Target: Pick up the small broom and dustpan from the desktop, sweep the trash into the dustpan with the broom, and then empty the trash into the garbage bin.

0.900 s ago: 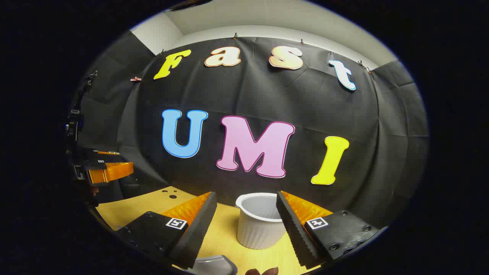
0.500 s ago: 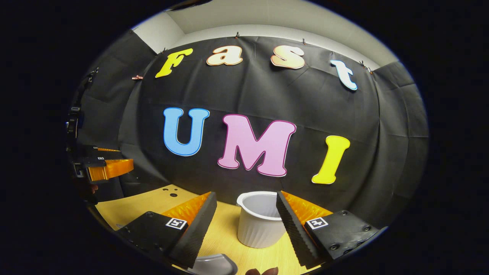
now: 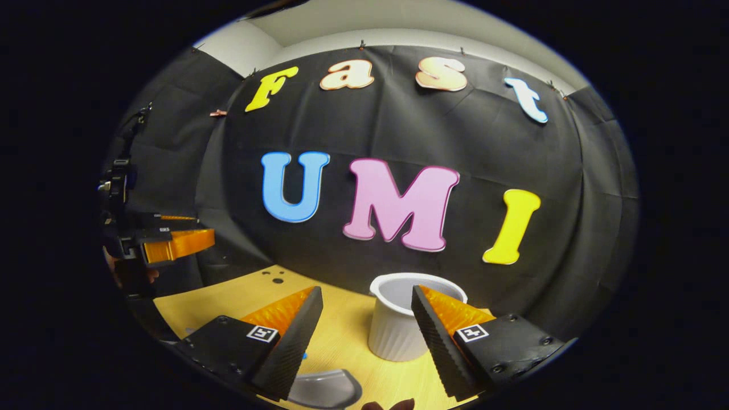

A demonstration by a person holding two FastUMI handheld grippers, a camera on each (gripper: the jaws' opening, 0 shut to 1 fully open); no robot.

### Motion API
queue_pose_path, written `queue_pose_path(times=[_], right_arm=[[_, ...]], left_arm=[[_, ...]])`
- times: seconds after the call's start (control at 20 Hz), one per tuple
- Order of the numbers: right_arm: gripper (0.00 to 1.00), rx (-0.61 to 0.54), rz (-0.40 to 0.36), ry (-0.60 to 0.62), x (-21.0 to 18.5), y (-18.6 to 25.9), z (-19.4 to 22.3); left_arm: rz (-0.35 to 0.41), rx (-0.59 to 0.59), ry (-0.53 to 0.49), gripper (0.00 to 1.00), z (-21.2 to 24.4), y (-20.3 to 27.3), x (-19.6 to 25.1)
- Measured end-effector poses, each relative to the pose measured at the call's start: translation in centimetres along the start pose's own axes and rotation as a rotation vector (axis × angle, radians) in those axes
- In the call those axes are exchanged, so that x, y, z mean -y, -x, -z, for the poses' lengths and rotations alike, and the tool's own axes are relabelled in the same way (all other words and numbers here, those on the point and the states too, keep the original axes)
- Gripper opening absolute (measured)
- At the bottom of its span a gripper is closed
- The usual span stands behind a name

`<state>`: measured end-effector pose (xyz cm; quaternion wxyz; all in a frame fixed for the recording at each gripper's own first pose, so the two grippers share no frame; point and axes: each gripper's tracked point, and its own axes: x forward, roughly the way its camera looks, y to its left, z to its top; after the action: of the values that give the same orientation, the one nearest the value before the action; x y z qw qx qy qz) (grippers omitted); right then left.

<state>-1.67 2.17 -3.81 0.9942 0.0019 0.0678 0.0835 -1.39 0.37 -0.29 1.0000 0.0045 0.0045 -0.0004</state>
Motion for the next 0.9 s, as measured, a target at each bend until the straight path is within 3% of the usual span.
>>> queue_pose_path(times=[0.35, 0.65, 0.9], right_arm=[[0.98, -0.455, -0.246, 0.042, -1.5, 5.1, 15.3], [0.98, -0.735, -0.329, 0.164, -2.5, 8.6, 26.2], [0.96, -0.892, -0.354, 0.154, -3.4, 8.9, 31.6]], left_arm=[[-0.003, -0.022, 0.004, 0.94, 1.1, 0.8, -0.4], [-0.005, -0.045, 0.009, 0.94, 2.0, 1.8, -0.8], [-0.013, -0.054, 0.000, 0.94, 2.4, 2.3, -1.2]])
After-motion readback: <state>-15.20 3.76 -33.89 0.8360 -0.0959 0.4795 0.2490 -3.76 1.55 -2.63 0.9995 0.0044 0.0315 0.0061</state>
